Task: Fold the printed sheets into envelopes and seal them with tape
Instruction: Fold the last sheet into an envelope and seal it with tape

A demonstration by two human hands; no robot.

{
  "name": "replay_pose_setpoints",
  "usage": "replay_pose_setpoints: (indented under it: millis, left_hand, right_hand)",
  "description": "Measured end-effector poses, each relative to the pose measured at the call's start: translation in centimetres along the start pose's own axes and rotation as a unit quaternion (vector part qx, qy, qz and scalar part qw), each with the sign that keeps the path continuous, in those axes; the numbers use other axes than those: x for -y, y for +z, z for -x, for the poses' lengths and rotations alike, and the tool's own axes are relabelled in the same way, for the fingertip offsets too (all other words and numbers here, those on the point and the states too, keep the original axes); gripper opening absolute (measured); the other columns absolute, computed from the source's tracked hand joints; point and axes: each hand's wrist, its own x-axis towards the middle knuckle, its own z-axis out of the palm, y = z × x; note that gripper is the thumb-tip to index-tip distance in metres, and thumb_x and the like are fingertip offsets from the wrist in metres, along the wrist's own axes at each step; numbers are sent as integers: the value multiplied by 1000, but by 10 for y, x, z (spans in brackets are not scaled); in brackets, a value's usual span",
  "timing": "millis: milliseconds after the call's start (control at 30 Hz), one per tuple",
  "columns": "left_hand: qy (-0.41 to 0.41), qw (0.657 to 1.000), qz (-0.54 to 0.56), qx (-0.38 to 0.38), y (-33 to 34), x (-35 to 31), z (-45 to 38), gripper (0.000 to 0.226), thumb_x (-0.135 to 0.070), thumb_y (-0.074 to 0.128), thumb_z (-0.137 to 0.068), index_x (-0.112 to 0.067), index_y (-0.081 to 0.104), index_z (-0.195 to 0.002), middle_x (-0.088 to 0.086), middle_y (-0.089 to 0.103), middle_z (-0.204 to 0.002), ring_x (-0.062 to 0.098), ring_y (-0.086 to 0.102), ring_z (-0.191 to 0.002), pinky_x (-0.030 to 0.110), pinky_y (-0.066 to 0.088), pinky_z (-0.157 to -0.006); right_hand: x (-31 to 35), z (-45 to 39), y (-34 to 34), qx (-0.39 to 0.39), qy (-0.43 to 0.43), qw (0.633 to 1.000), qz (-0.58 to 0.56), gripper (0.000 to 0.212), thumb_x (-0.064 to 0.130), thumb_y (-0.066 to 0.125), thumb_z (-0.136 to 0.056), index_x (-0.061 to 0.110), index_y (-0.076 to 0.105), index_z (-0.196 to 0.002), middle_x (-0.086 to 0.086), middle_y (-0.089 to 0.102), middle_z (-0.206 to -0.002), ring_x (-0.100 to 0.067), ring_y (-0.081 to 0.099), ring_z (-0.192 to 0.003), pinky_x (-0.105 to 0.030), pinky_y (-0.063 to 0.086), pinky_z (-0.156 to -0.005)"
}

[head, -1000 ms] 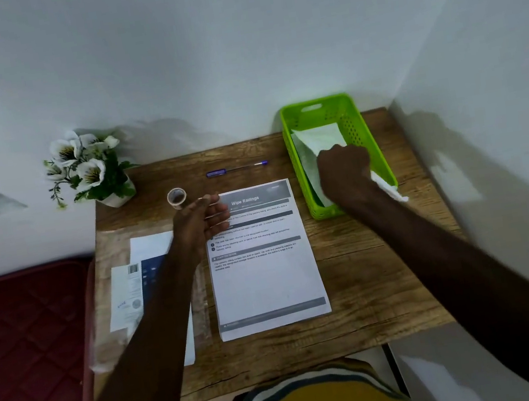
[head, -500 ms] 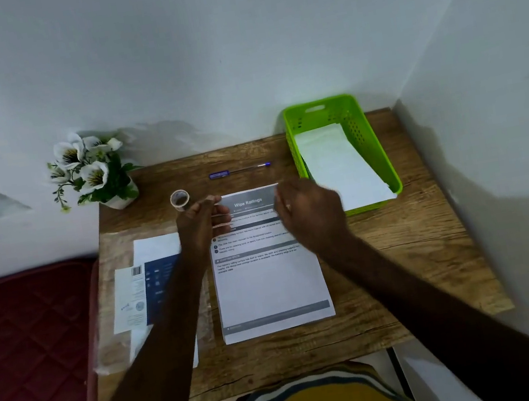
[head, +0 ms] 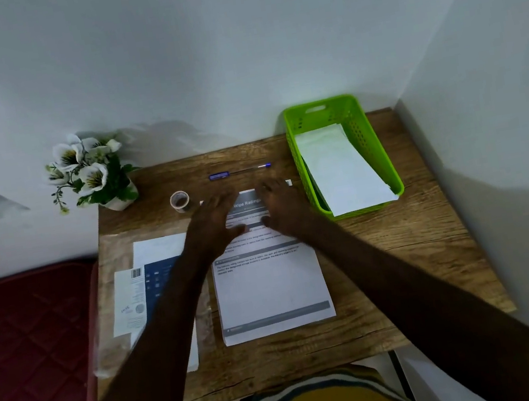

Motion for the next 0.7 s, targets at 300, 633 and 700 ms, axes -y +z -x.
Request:
replay_pose_setpoints:
  millis: [300, 633, 700]
  left_hand:
    - [-27, 998, -43, 31, -5, 1, -12, 105, -59, 77, -80, -16, 25, -160, 12, 26, -166, 31, 23, -153, 46, 18, -124]
    - [-41, 998, -27, 45, -13, 0, -20, 103, -53, 88, -69, -15, 37, -150, 14, 38, -154, 33, 34, -143, 51, 32, -118]
    - [-35, 997, -46, 44, -12, -1, -21, 105, -54, 87, -69, -16, 37, -152, 13, 37, -157, 33, 30, -147, 51, 26, -121]
  right_hand:
    - [-6, -22, -19, 45, -30, 998, 42, 91, 46, 81, -80, 5, 39, -150, -21, 37, -157, -36, 30, -147, -41, 16, -124]
    - [-7, -24, -20, 26, -6, 1000, -3, 94, 48, 88, -70, 12, 45, -146, -15, 44, -152, -33, 34, -143, -39, 24, -119]
    - [-7, -22, -17, 18, -6, 1000, -5, 94, 48, 88, -70, 12, 44, -146, -15, 45, -152, -33, 34, -143, -40, 25, -118]
